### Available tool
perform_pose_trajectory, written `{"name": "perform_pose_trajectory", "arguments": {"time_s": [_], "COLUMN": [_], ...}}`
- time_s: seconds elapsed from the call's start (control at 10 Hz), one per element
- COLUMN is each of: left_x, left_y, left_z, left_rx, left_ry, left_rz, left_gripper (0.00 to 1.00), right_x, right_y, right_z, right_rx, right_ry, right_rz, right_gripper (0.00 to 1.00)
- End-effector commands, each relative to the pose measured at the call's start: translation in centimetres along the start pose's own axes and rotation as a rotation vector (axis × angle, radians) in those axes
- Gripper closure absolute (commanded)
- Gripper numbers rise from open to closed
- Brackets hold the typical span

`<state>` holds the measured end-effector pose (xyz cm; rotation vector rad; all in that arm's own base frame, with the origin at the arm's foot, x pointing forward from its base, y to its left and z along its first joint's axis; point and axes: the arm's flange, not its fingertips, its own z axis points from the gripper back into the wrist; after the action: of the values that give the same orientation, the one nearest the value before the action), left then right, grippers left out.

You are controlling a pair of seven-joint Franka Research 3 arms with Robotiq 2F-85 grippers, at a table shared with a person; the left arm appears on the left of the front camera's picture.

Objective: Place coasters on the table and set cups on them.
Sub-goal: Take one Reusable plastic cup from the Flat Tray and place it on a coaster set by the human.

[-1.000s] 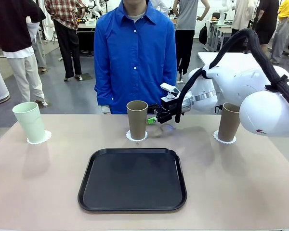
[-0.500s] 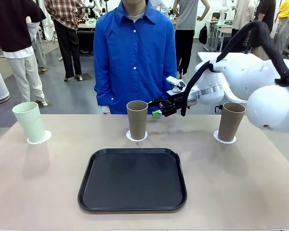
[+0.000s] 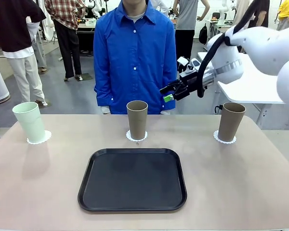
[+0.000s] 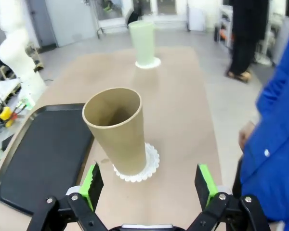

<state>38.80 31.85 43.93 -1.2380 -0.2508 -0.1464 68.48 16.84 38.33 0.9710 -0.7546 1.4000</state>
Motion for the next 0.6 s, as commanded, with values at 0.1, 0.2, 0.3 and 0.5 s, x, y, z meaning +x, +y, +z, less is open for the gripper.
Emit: {"name": "perform_pose_trajectory", "arguments": {"time_s": [0.1,0.2,0.3,0.5], "left_x": [-0.1,-0.1,-0.1,-0.1], "left_y": [-0.2,-0.2,-0.2,-0.2], "left_z": [0.2,0.2,0.2,0.2], "left_rx": [-0.004,-0.004,-0.004,-0.004], "left_ry": [0.003,0.003,0.003,0.003], "left_rz": [-0.008,-0.008,-0.008,-0.008], "left_gripper": [0.0,0.0,0.0,0.0], "right_x": [4.7,6.6,8.1,10.8], "right_y": [6.9,9.6,12.0,16.2], "right_z": [-0.6,-0.5,-1.0,-4.1], "right_rx": [-0.227,-0.209,-0.258,-0.302], "right_ry": [0.211,0.231,0.274,0.403], "right_rz": [-0.312,-0.323,-0.409,-0.536], "right_gripper": [0.0,0.0,0.0,0.0]}}
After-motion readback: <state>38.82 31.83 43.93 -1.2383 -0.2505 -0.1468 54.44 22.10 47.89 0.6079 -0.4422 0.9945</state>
